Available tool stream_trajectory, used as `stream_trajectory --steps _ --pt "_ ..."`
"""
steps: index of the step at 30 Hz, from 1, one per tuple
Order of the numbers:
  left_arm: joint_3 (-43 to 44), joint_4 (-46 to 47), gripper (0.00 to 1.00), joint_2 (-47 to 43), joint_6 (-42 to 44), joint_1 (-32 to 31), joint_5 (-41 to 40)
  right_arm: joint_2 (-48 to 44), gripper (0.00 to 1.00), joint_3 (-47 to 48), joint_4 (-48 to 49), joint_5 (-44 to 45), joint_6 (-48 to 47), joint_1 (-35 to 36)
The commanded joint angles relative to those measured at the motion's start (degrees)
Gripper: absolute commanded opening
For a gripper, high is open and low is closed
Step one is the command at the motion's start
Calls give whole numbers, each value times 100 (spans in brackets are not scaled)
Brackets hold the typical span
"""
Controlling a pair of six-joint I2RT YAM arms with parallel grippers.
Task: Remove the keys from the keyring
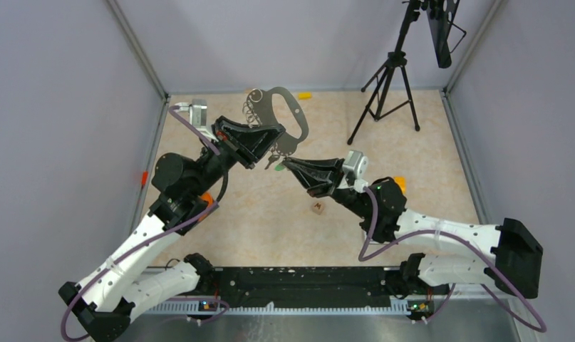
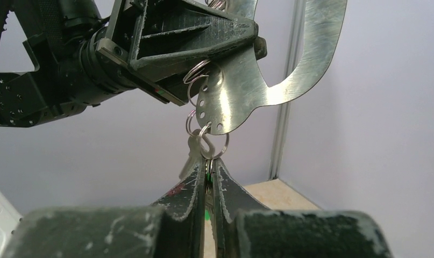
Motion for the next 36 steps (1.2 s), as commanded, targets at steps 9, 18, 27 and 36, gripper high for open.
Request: stream_trajectory --steps 9,18,27,36 --pt "374 497 0 -173 -60 16 528 -611 20 219 -251 -967 38 6" --pt "556 630 0 -175 -226 18 997 -400 37 585 -207 -1298 304 10" --pt "554 766 0 -186 -249 18 1117 -38 38 844 -129 -1513 591 7" --pt "643 770 0 -250 -121 13 1130 -40 32 753 -192 -1625 664 10"
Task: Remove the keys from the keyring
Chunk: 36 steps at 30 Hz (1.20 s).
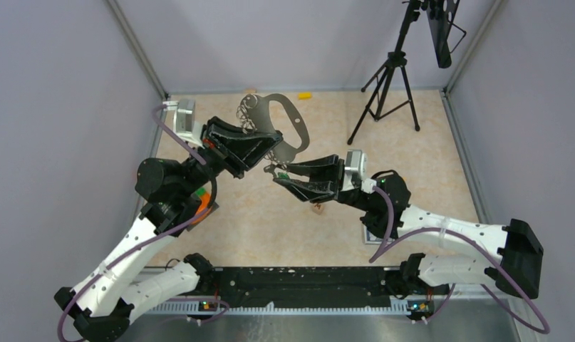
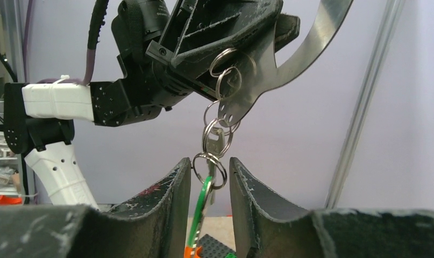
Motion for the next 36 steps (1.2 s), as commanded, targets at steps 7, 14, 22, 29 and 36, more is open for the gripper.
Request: stream_trajectory --steps 7,14,22,29,36 --pt "376 404 0 -153 92 18 34 -101 35 98 90 -100 99 6" --pt "400 404 0 -165 102 18 47 -150 31 38 141 -38 90 8" --pt "391 409 0 -162 85 18 106 -174 24 38 253 -28 81 5" --pt "391 418 0 -137 69 13 231 -223 20 87 321 -75 -4 6" --pt "387 482 0 -127 47 15 393 -279 13 234 230 -319 -217 10"
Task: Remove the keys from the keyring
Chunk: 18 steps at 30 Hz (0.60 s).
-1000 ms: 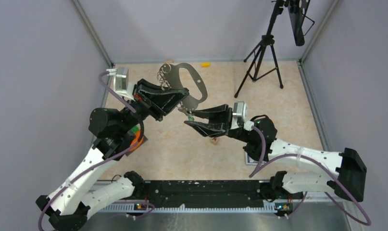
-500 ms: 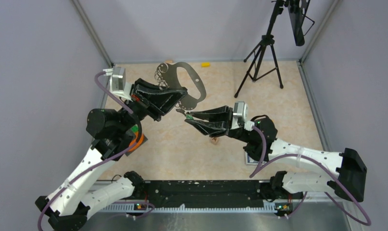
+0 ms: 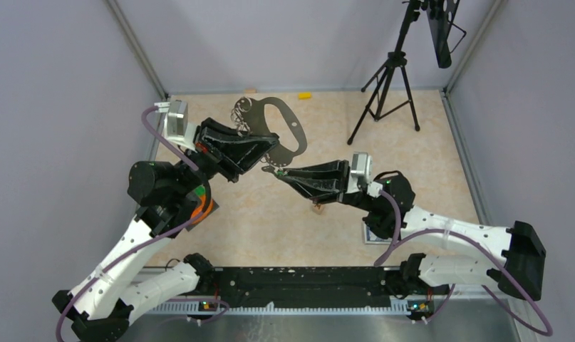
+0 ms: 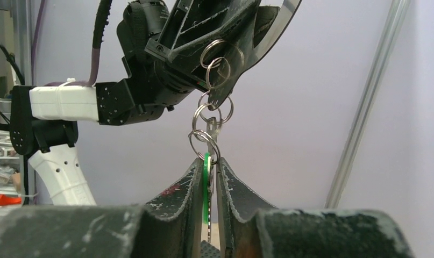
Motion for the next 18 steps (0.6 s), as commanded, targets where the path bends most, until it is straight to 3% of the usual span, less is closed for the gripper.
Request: stream_trajectory --steps 1,5,18 --pt "225 429 0 -55 7 17 163 -174 10 267 171 -230 -252 5" --pt "227 452 0 -68 11 18 232 -197 1 311 136 -409 -344 2" --pt "185 649 0 -56 -14 17 553 -307 0 380 209 -694 -371 9"
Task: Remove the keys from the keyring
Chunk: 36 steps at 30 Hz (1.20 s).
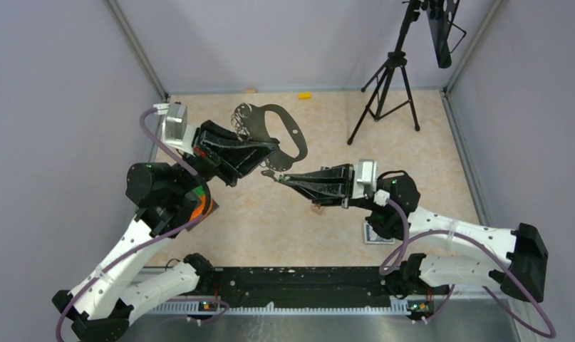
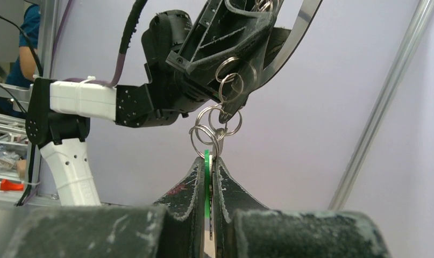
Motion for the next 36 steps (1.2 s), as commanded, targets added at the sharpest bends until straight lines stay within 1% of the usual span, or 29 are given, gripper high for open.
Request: stream_trajectory --steps 1,9,19,29,36 --pt "169 504 0 -47 -26 18 230 -163 0 349 267 -260 -19 10" --pt "148 1028 0 75 -218 18 654 -205 0 426 442 -539 53 10" --pt "139 1147 0 72 -269 13 778 -255 0 458 393 -601 55 8" --pt "217 711 0 38 -114 18 507 -405 0 787 -1161 -686 -986 9" --pt "236 634 0 40 -81 18 390 -566 0 832 -1821 -782 -1465 8"
